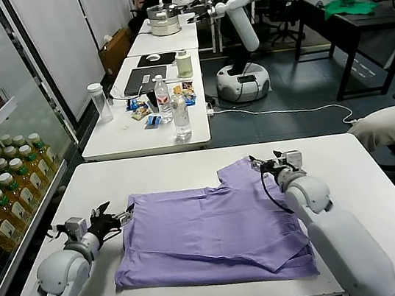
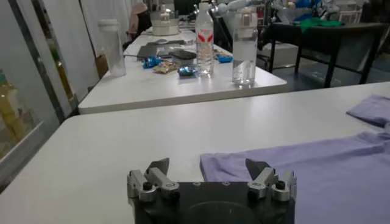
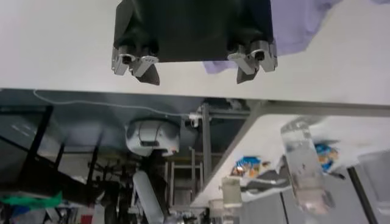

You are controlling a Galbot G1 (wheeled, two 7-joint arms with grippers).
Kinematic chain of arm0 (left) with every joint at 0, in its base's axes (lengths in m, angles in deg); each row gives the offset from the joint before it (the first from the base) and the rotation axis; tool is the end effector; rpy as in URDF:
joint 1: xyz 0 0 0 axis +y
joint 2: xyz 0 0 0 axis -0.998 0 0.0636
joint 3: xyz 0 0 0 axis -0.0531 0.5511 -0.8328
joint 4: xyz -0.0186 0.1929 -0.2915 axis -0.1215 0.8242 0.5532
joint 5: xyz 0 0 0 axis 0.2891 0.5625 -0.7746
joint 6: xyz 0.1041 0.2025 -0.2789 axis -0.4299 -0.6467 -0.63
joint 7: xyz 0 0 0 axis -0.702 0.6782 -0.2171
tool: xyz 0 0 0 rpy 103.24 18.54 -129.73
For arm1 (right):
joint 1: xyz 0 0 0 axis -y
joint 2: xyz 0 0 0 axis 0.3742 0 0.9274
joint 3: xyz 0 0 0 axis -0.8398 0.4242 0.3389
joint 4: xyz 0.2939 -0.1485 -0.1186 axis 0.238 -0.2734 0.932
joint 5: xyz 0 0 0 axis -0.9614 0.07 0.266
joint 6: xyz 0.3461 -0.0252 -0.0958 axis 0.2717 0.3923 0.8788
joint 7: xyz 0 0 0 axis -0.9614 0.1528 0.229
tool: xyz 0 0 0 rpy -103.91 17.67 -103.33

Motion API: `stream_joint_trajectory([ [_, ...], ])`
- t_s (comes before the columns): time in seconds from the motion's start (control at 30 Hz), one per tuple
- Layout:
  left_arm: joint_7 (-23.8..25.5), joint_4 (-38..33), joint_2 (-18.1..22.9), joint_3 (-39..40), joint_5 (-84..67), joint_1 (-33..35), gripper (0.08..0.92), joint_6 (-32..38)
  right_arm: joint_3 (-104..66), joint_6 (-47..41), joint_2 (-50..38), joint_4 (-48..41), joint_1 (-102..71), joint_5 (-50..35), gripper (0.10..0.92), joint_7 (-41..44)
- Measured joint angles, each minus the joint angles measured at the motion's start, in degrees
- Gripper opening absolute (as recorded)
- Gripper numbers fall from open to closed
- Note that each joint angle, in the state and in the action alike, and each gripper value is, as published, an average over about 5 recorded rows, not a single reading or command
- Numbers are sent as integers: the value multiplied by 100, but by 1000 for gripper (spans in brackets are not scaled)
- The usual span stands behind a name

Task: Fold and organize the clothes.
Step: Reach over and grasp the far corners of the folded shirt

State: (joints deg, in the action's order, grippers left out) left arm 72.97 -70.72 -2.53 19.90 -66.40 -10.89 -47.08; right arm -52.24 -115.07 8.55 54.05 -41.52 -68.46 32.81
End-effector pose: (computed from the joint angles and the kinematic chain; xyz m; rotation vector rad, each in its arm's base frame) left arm 0.3910 0.1478 -0.2725 -0.2903 -2.6830 -0.1247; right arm 0.4956 -0.0089 -0.2591 0.1384 -2.7125 -0.0103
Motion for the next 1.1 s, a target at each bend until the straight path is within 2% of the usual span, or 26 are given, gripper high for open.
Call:
stream_joint_trajectory([
  [0.3, 166, 692, 119, 284, 51, -543, 823, 91, 61, 180, 377, -951, 454, 183, 823, 61],
  [0.63, 276, 1105, 239, 402, 131, -782, 822, 117, 116, 255, 598, -1494, 669, 260, 811, 106],
  [0.77, 323, 1201, 253, 405, 142, -825, 756, 90, 123, 244, 613, -1571, 695, 248, 716, 127],
  [1.1, 496, 1227, 287, 434, 137, -828, 463, 60, 119, 281, 628, -1664, 737, 209, 431, 169],
])
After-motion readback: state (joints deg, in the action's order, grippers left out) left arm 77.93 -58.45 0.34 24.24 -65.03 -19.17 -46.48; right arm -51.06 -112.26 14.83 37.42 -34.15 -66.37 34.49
